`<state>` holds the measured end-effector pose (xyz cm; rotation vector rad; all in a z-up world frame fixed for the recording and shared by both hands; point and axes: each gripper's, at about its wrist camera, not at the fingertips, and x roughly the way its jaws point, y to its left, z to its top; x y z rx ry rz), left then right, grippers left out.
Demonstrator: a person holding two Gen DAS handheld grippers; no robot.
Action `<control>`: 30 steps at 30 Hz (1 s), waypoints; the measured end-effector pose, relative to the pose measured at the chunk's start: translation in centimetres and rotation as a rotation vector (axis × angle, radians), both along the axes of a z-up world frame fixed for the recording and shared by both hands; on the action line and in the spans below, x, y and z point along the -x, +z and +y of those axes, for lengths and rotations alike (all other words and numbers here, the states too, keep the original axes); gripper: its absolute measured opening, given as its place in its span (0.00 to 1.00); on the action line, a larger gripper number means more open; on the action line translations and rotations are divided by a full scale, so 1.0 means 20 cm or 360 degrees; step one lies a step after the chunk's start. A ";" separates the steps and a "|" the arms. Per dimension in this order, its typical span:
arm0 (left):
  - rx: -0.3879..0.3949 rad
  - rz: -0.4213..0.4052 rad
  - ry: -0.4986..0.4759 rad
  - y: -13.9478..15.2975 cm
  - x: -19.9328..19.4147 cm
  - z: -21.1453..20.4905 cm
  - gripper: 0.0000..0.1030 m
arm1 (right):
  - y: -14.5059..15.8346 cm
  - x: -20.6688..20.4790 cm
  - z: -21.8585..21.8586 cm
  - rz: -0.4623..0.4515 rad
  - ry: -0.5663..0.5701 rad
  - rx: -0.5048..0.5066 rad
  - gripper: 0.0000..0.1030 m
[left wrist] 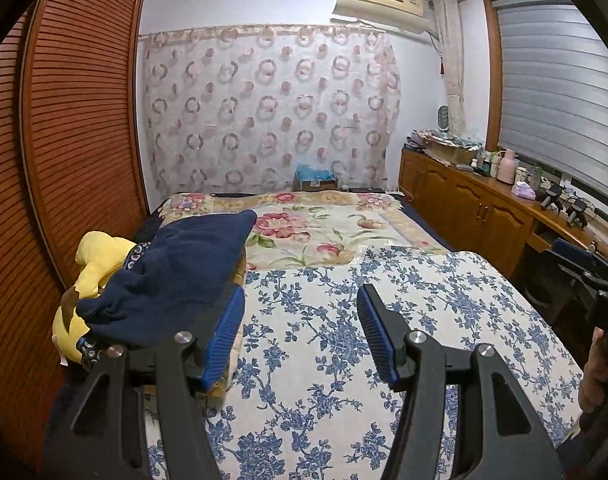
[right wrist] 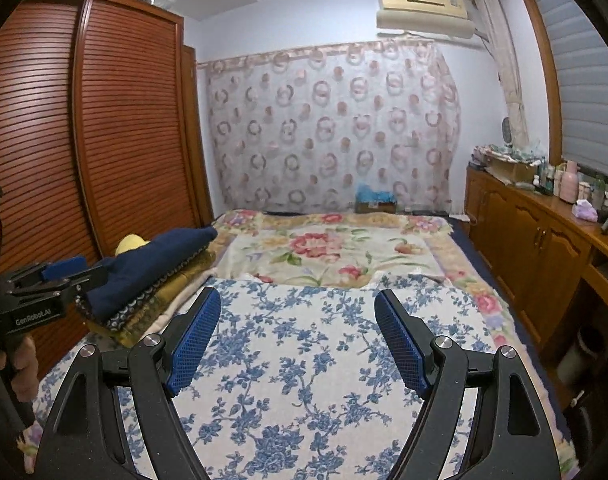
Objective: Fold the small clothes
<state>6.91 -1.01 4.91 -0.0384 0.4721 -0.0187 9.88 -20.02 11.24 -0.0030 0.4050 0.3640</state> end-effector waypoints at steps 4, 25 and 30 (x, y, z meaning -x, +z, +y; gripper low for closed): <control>0.0006 -0.0002 -0.0005 0.00 0.00 0.00 0.56 | -0.01 0.01 -0.01 -0.0001 -0.0014 0.0005 0.79; 0.0012 -0.0031 0.0010 0.00 0.02 -0.01 0.56 | -0.01 0.00 -0.03 0.0003 -0.0026 0.0002 0.79; 0.0015 -0.0035 0.0016 0.00 0.03 0.01 0.56 | -0.01 0.00 -0.05 0.0004 -0.0033 0.0001 0.79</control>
